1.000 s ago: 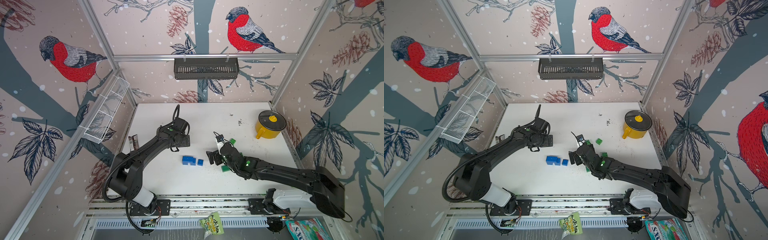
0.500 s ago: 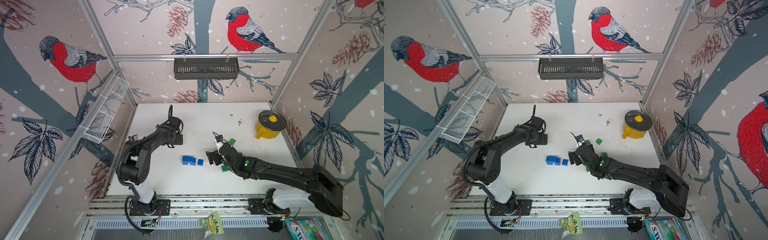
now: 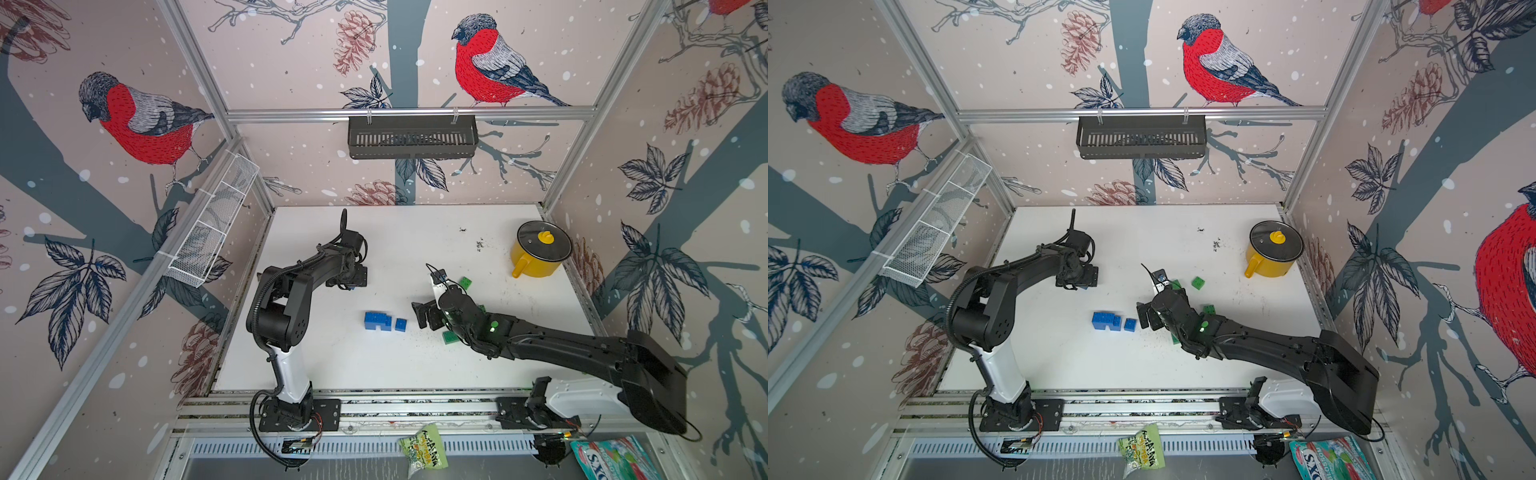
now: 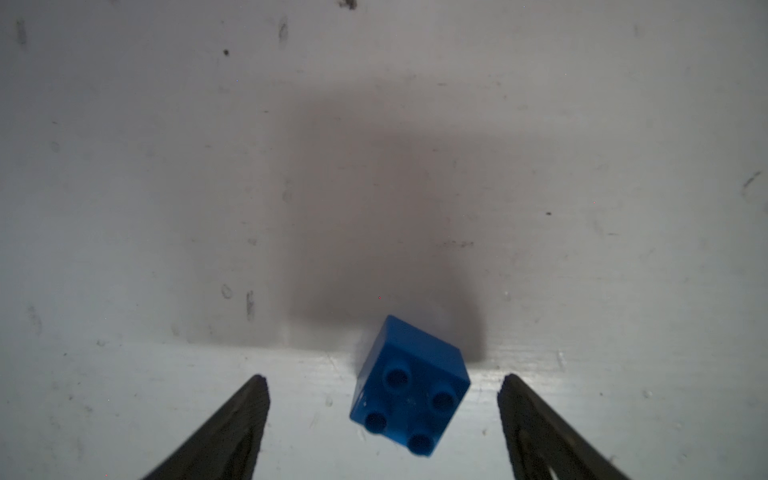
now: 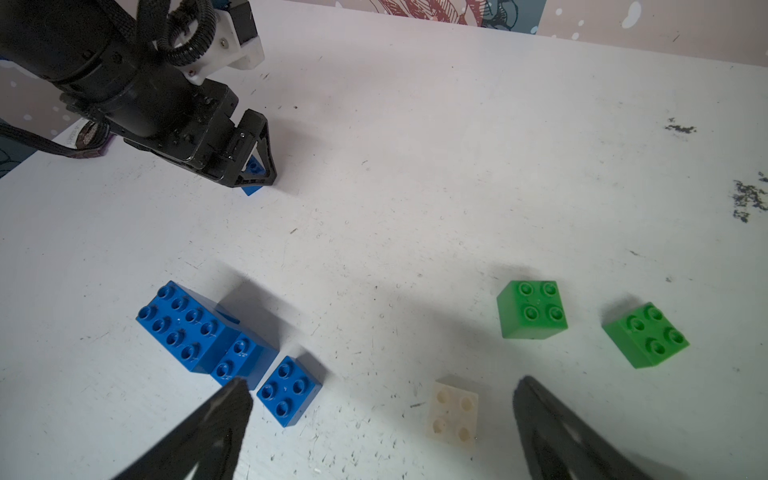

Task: Assemble the letter h with lego
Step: Pick up the lego brick from the center of the board.

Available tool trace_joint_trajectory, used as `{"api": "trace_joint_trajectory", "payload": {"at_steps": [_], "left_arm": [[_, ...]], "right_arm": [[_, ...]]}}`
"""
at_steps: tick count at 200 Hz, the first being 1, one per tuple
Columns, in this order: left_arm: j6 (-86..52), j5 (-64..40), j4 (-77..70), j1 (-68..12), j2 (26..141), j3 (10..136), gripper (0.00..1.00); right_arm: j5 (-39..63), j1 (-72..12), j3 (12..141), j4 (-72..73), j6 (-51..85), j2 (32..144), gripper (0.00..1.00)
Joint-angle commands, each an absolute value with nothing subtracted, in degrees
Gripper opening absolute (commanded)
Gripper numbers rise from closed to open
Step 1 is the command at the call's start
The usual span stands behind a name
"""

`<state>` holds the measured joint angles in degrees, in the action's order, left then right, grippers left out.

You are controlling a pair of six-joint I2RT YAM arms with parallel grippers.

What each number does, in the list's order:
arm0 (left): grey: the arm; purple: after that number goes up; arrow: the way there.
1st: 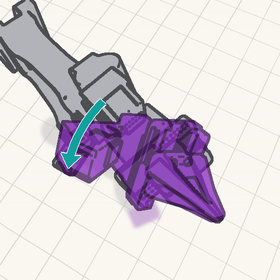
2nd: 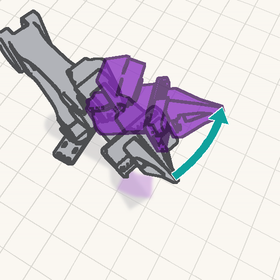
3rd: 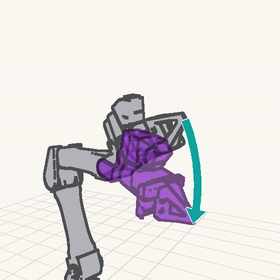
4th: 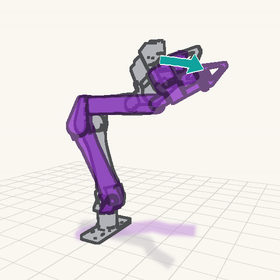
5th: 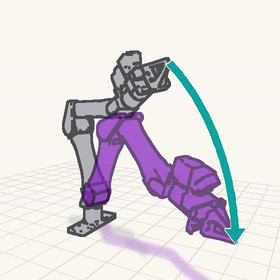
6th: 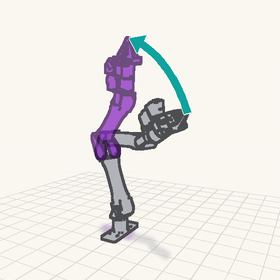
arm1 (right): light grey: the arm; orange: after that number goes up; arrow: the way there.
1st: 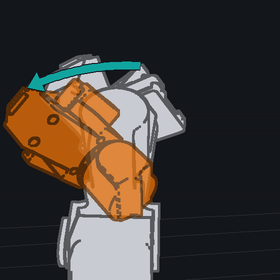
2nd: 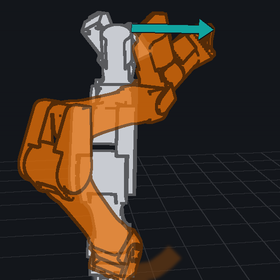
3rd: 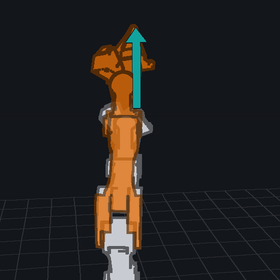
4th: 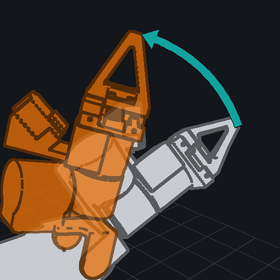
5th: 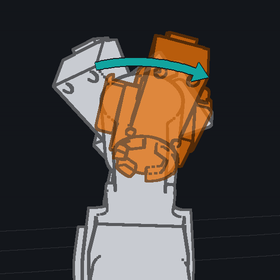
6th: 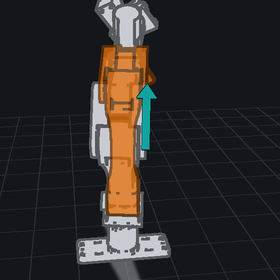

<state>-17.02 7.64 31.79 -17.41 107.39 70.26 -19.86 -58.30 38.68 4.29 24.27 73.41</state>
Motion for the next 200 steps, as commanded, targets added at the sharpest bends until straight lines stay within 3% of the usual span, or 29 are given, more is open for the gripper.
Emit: {"api": "trace_joint_trajectory", "payload": {"at_steps": [1,73,123,200], "left_arm": [[-17.32,7.92,32.16,-17.33,108.59,71.14,0.83],[-17.96,7.48,31.77,-17.17,110.28,71.36,0.74],[-18.45,5.60,31.21,-17.18,110.31,70.94,0.60],[-20.71,4.65,31.59,-17.67,108.81,69.14,0.52]], "right_arm": [[-20.92,-58.44,39.02,4.30,25.06,73.49,1.00],[-21.44,-58.45,39.18,4.13,24.89,74.09,0.99],[-21.43,-58.46,39.37,3.93,24.92,74.18,1.00],[-21.75,-58.46,39.32,3.74,24.87,73.79,1.00]]}}
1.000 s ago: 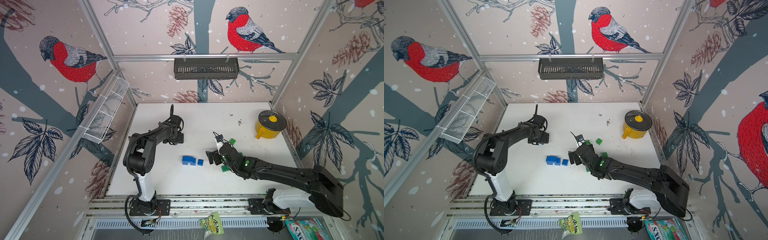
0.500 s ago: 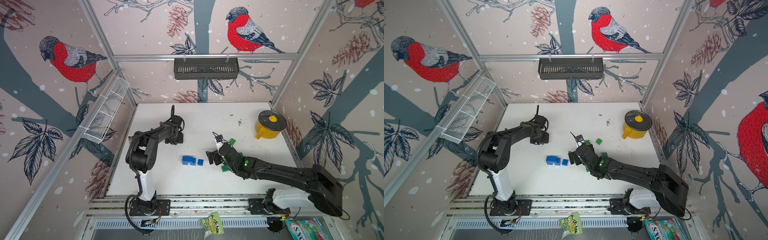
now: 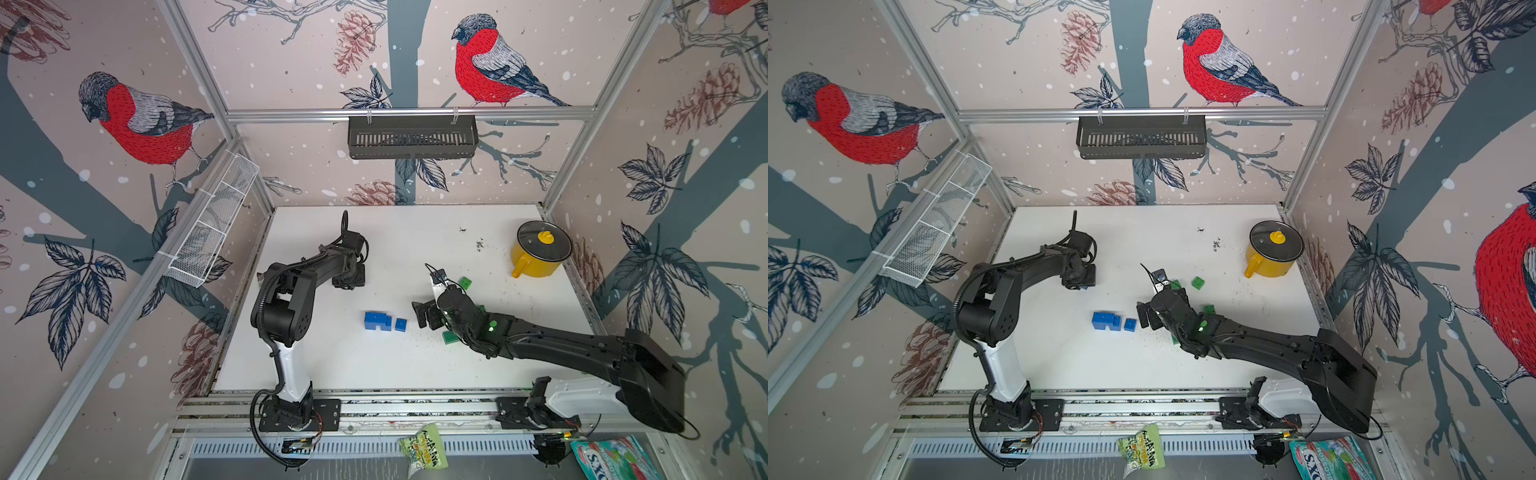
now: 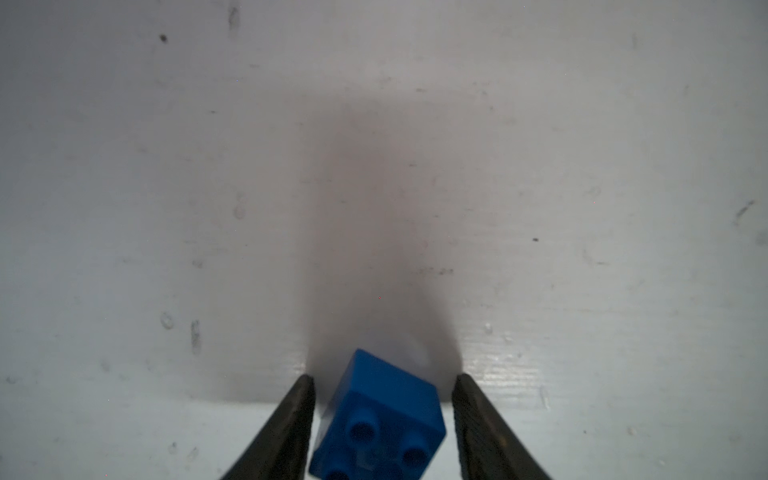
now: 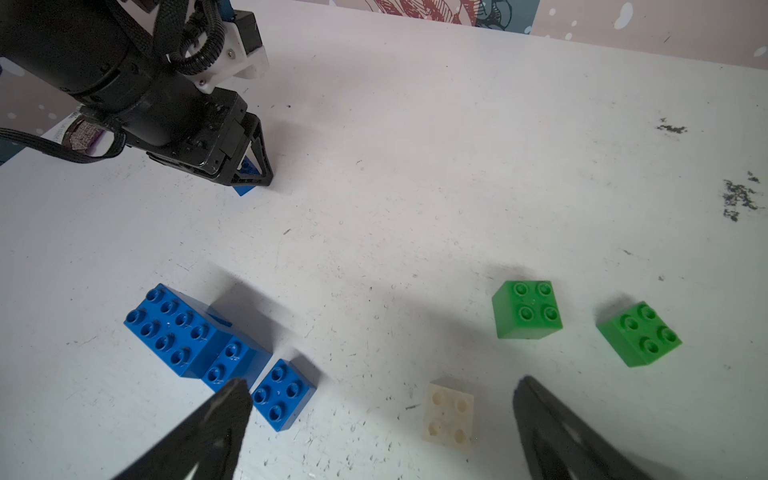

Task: Assemble the letter h with lego
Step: Pick up the lego brick from the center of the board.

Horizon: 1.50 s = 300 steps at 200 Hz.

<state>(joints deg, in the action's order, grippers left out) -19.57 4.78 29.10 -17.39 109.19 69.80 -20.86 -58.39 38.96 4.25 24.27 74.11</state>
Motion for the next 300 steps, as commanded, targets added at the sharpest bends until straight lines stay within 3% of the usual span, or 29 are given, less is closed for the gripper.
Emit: {"api": "trace_joint_trajectory", "payload": {"at_steps": [1,22,54,147,300], "left_arm": [[-20.71,4.70,31.62,-17.71,108.81,69.11,0.52],[-21.49,4.70,31.73,-18.56,108.38,68.63,0.46],[-23.07,5.47,32.18,-19.33,107.55,68.14,0.46],[-26.71,11.39,34.28,-19.45,108.77,72.28,0.53],[-27.22,10.53,33.57,-19.41,110.57,72.38,0.42]], "right_arm": [[-21.77,-58.50,39.35,3.76,24.87,73.76,1.00],[-21.80,-58.49,39.37,3.67,24.87,73.63,1.00],[-21.88,-58.49,39.24,3.69,24.82,73.46,0.99],[-21.73,-58.67,39.53,3.79,24.78,74.58,0.99],[-21.80,-59.01,39.55,3.69,24.70,73.83,0.99]]}}
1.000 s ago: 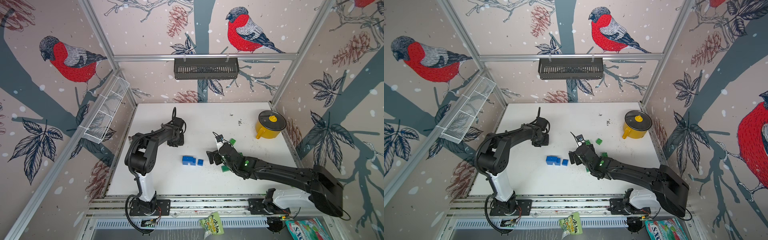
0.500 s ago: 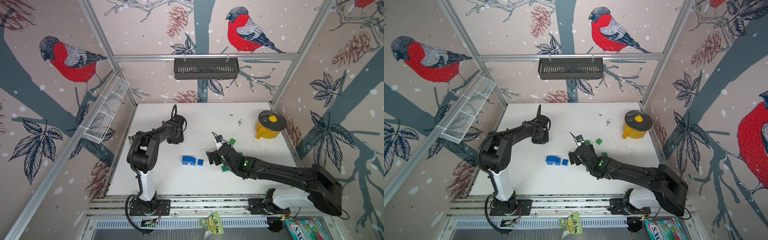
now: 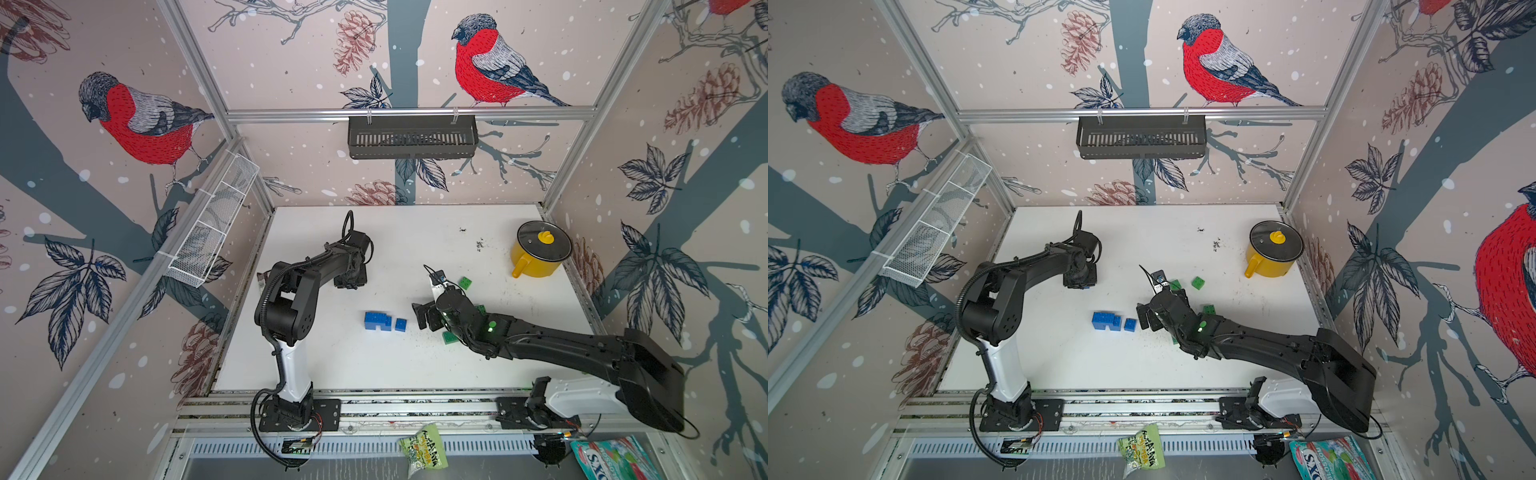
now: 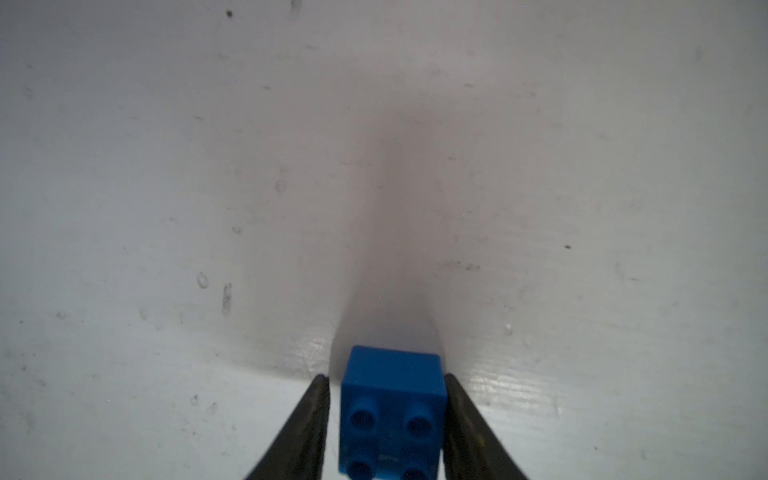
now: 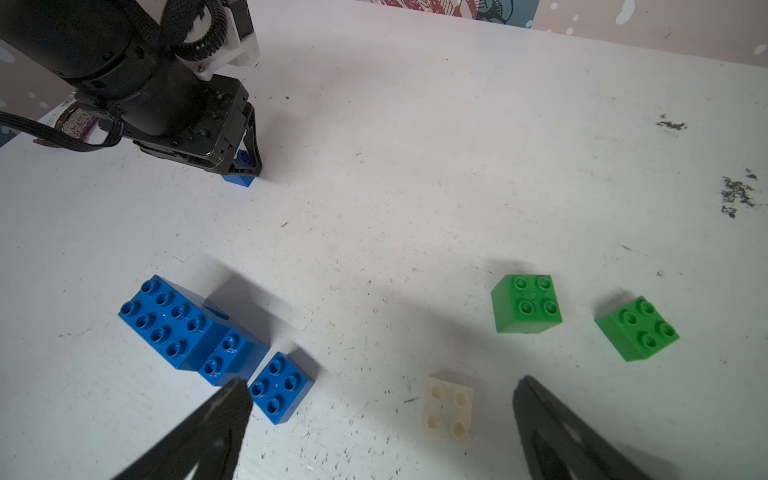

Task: Assemble the letter h with lego
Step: Pick up the lego brick from the center of the board, then assemble the lego brick with the lego brick.

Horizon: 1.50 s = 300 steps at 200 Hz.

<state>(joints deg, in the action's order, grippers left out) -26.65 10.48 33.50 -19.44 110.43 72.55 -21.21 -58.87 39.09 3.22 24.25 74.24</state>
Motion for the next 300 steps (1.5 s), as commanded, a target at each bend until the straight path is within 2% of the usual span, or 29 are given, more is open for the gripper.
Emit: {"api": "trace_joint_trajectory", "payload": {"at_steps": [1,68,89,148,203,300], "left_arm": [[-27.19,10.54,33.57,-19.42,110.61,72.36,0.42],[-27.43,11.23,34.15,-19.43,110.26,72.20,0.39],[-27.73,11.34,34.62,-19.53,109.49,72.00,0.33],[-28.42,13.01,37.34,-22.18,105.91,70.53,0.33],[-31.37,9.19,44.80,-25.75,94.42,68.11,0.33],[-40.56,2.12,53.90,-38.65,80.19,62.14,0.33]], "right_arm": [[-21.80,-59.04,39.55,3.69,24.74,73.78,0.99],[-22.14,-59.15,39.55,3.60,24.72,73.78,0.99],[-22.41,-59.16,39.55,3.52,24.76,73.66,1.00],[-22.75,-59.24,39.55,3.34,24.65,73.29,1.00],[-22.70,-59.28,39.24,3.34,24.76,72.07,1.00],[-22.67,-59.57,39.29,3.43,24.79,72.31,0.99]]}}
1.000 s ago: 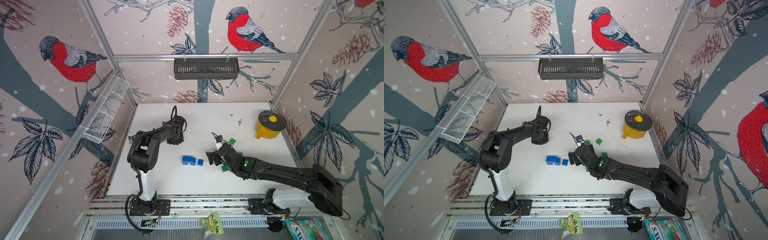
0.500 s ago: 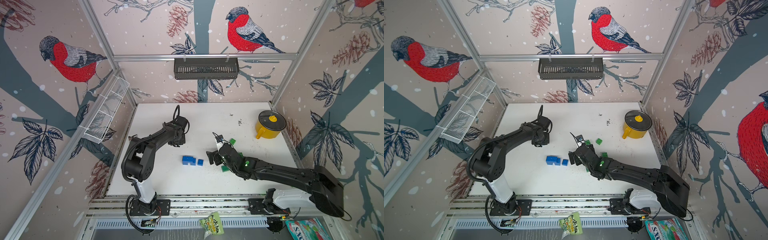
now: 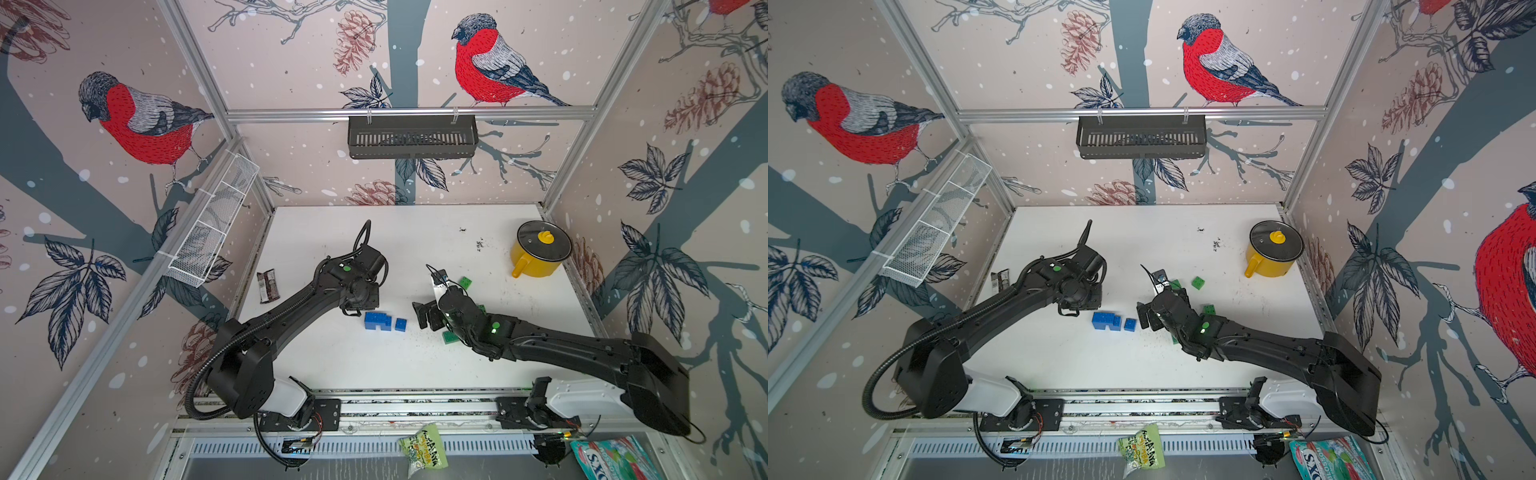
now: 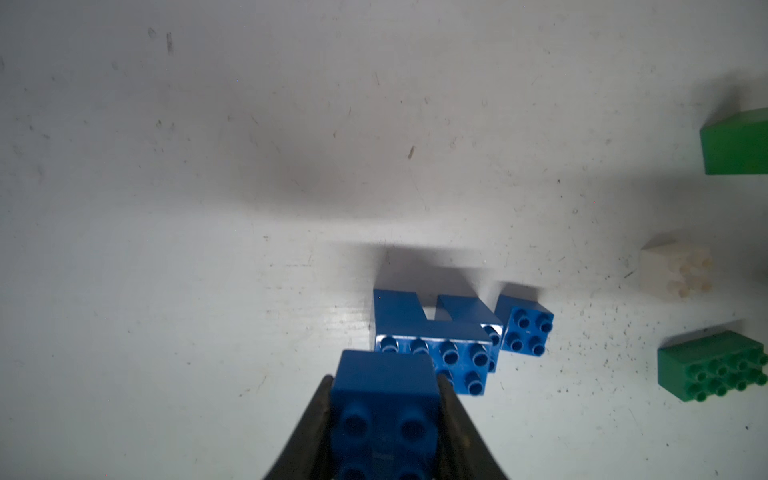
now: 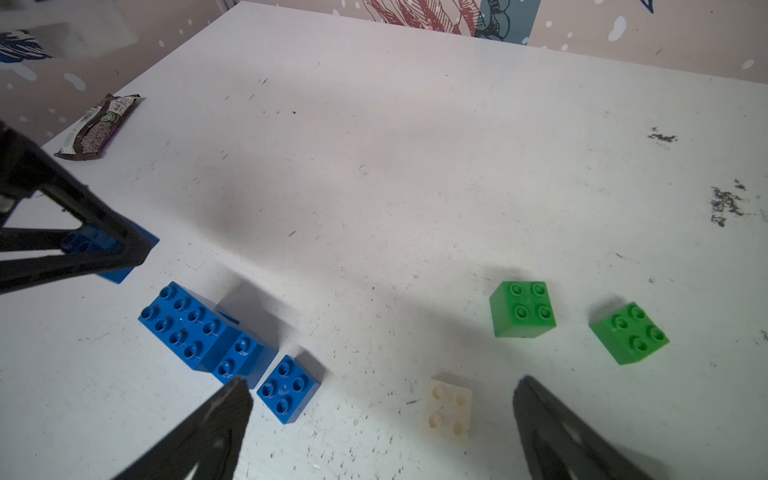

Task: Assemble the letter h with lego
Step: Assemble the lego brick with the lego brick.

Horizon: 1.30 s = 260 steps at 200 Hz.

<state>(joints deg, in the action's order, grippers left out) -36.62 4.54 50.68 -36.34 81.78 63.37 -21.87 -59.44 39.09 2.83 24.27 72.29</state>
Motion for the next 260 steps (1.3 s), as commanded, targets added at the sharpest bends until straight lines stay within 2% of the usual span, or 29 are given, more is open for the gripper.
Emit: {"api": "trace_joint_trajectory", "payload": {"at_steps": [1,41,187,260], "left_arm": [[-40.67,2.03,53.89,-38.75,80.13,62.05,0.33],[-43.18,1.61,52.40,-41.56,79.89,59.66,0.33],[-40.70,8.09,51.88,-41.42,86.12,61.97,0.33],[-39.40,7.72,50.45,-40.88,87.95,62.60,0.33]], "right_arm": [[-22.67,-59.58,39.29,3.43,24.79,72.28,0.99],[-22.69,-59.63,39.27,3.43,24.80,72.40,1.00],[-22.68,-59.77,39.42,3.43,24.68,72.90,0.99],[-22.59,-59.72,39.46,3.43,24.52,72.77,1.00]]}}
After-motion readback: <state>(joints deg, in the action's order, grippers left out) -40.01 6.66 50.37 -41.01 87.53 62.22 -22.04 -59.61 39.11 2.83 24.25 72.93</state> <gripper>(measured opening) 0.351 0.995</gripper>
